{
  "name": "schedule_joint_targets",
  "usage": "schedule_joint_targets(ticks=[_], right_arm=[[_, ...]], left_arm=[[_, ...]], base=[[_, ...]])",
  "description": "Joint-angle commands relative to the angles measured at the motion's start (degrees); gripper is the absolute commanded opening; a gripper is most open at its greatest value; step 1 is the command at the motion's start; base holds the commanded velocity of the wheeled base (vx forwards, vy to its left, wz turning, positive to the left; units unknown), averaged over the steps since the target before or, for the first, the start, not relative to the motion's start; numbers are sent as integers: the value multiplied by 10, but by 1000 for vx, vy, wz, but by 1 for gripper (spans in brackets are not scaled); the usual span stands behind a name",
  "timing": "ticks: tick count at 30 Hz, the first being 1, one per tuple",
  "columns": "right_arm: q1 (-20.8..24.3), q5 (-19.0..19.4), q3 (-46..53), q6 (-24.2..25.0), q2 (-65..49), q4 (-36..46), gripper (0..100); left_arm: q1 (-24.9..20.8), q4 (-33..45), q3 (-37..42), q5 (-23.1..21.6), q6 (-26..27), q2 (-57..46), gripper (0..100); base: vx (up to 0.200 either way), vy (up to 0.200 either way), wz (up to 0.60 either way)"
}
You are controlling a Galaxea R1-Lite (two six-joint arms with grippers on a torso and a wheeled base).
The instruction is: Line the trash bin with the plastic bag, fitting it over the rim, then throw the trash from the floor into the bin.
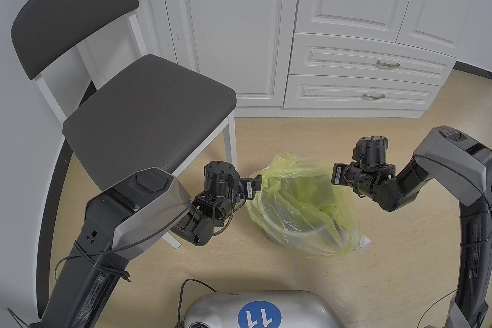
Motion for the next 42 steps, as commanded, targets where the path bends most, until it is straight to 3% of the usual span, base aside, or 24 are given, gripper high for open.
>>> schedule_joint_targets(ticks=[1, 9, 28, 29, 32, 39, 42], right_arm=[[-10, 3, -32, 20, 59, -22, 0], [-24, 18, -72, 73, 82, -28, 0], [-67, 72, -82, 74, 97, -27, 0], [-70, 79, -80, 75, 92, -28, 100], [-69, 81, -59, 74, 68, -29, 100], [-63, 132, 35, 63, -47, -19, 100], [-58, 133, 72, 28, -85, -19, 100]], left_arm=[[-1, -15, 49, -6, 2, -48, 100], [-5, -17, 84, -34, 4, -72, 100], [-23, -14, 107, -32, 8, -72, 100], [-23, -13, 112, -31, 14, -73, 100], [-22, -11, 118, -31, 30, -76, 100], [-21, -2, 150, -28, 67, -104, 100], [-21, -1, 171, -28, 82, -120, 100]], base=[[0, 0, 0], [0, 0, 0], [0, 0, 0], [0, 0, 0], [0, 0, 0], [0, 0, 0], [0, 0, 0]])
